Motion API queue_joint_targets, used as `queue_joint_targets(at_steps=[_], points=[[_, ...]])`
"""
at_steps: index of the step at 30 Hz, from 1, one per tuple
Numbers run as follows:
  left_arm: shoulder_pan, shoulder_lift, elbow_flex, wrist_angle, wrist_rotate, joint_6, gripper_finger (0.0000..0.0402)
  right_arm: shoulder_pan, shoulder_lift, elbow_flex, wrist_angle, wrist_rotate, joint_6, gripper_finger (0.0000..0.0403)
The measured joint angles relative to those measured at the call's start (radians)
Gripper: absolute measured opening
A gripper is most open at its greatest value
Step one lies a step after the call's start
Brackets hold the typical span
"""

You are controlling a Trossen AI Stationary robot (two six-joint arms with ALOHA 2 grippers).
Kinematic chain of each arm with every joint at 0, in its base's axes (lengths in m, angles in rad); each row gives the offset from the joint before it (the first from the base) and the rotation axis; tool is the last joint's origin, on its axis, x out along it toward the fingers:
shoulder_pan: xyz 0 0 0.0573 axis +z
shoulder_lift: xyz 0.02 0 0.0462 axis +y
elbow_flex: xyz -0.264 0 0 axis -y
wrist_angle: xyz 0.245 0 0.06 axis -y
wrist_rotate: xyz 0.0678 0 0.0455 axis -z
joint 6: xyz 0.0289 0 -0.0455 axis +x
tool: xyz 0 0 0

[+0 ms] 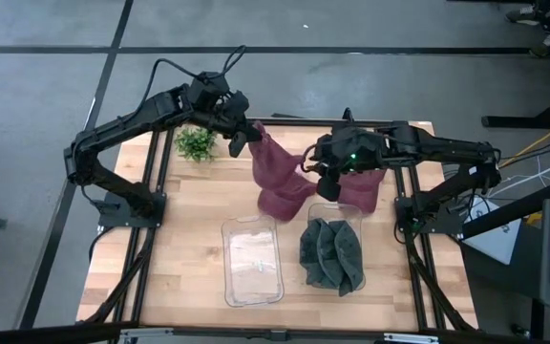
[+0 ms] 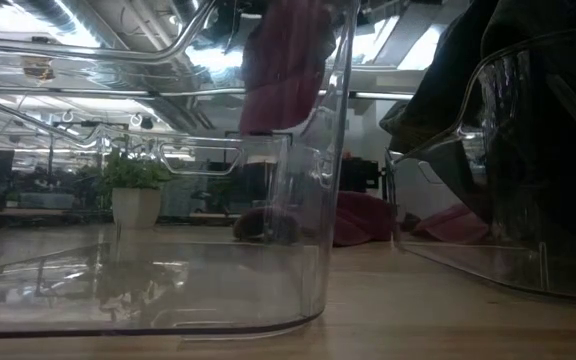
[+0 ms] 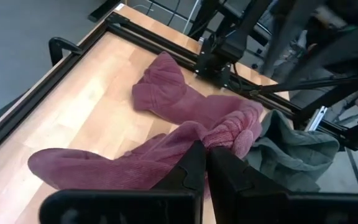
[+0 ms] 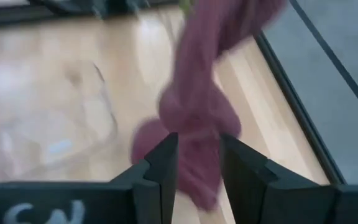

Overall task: Pick & Place hat
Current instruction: Put the top pink cap into the left transparent bin

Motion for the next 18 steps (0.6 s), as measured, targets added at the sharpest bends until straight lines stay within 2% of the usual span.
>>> queue_joint_targets(at_steps=[5,9,18], points=[[-0.001,0.000,0.000,0.000,0.000,0.005,0.0006,0.000,0.000,0.000,0.169,-0.020,-0.042,0.0113],[-0.001,0.000,0.000,0.000,0.001,0.007,0.0006,0.000,0.000,0.000,0.241,-0.025,-0.091,0.0113],[-0.001,0.000,0.000,0.000,0.001,0.009,0.0006,0.000,0.062,0.002,0.241,-0.029,-0.121,0.0118]])
